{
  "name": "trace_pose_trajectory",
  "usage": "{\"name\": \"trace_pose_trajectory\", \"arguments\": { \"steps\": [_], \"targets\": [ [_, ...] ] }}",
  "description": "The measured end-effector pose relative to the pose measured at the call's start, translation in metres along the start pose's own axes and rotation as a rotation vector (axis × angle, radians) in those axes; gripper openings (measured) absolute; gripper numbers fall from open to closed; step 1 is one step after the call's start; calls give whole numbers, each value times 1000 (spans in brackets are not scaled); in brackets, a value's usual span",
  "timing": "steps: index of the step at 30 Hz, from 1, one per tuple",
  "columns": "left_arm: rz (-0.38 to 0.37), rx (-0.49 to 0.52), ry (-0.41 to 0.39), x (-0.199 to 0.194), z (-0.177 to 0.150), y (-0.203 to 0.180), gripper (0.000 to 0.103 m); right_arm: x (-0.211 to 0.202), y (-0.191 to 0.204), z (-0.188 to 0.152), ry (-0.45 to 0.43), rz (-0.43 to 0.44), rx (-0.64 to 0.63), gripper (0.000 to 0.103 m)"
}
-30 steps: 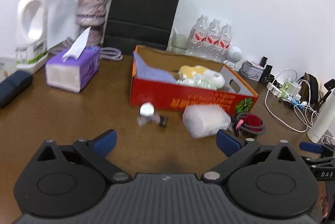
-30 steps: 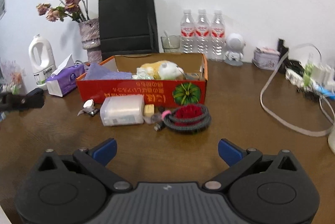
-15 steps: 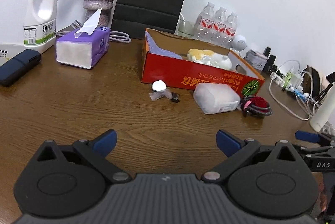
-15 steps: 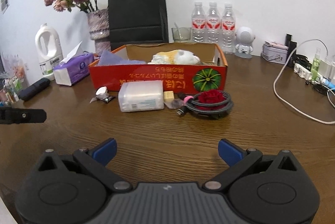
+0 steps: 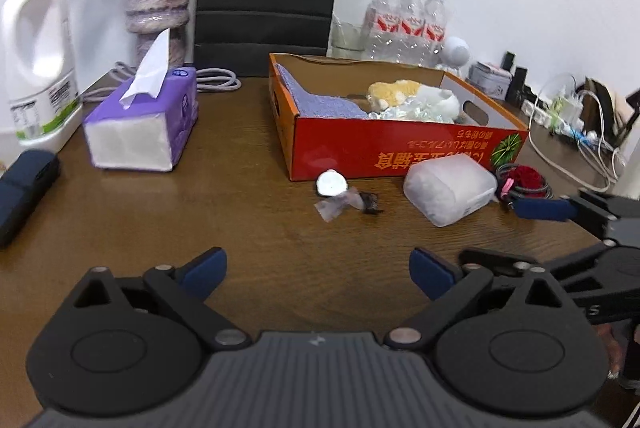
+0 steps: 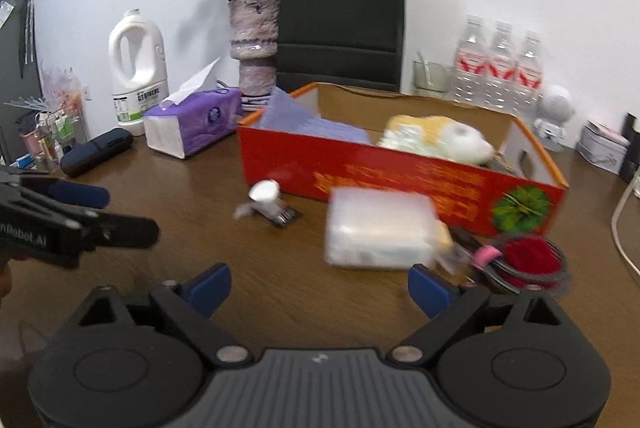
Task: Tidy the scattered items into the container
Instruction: 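Grasp the small black packet with the right gripper while the left grasps the clear packet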
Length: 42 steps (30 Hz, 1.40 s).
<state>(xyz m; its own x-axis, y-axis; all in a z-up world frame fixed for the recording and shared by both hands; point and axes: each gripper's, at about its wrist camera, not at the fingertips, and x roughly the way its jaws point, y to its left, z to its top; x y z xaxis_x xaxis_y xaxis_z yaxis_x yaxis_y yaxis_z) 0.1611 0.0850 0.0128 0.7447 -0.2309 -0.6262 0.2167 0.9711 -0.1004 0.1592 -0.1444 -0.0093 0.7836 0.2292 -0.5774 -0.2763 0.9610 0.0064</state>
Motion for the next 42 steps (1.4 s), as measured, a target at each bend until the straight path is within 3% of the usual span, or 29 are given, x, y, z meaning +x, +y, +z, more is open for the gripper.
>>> {"name": "trace_pose_trajectory", "arguments": {
  "steps": [2, 6, 9, 11, 13, 25, 29, 38, 42],
  "targets": [
    [1, 31, 12, 7, 6, 8, 86, 13, 12, 7, 1, -4, 1, 85],
    [-17, 43, 25, 18, 11, 28, 85, 36, 29, 20, 10, -25, 7, 76],
    [-20, 31, 32, 27, 15, 41, 79, 52, 34, 27, 24, -47, 28, 60],
    [-23, 20, 33, 34, 19, 46, 77, 61, 37, 30, 38, -49, 52, 41],
    [-26, 15, 29, 40, 22, 48, 72, 70, 40, 32, 47, -59, 69, 36],
    [-68, 10, 36, 58, 27, 49, 69, 98, 39, 36, 96, -145, 128, 20],
    [-85, 16, 48, 64, 30, 45, 70, 99, 35, 34, 97, -118, 135, 15],
    [-167, 60, 94, 93, 37, 22, 72, 74, 23, 20, 81, -81, 129, 14],
    [-160, 125, 100, 103, 37, 9, 69, 55, 22, 6, 86, -48, 100, 14]
  ]
}}
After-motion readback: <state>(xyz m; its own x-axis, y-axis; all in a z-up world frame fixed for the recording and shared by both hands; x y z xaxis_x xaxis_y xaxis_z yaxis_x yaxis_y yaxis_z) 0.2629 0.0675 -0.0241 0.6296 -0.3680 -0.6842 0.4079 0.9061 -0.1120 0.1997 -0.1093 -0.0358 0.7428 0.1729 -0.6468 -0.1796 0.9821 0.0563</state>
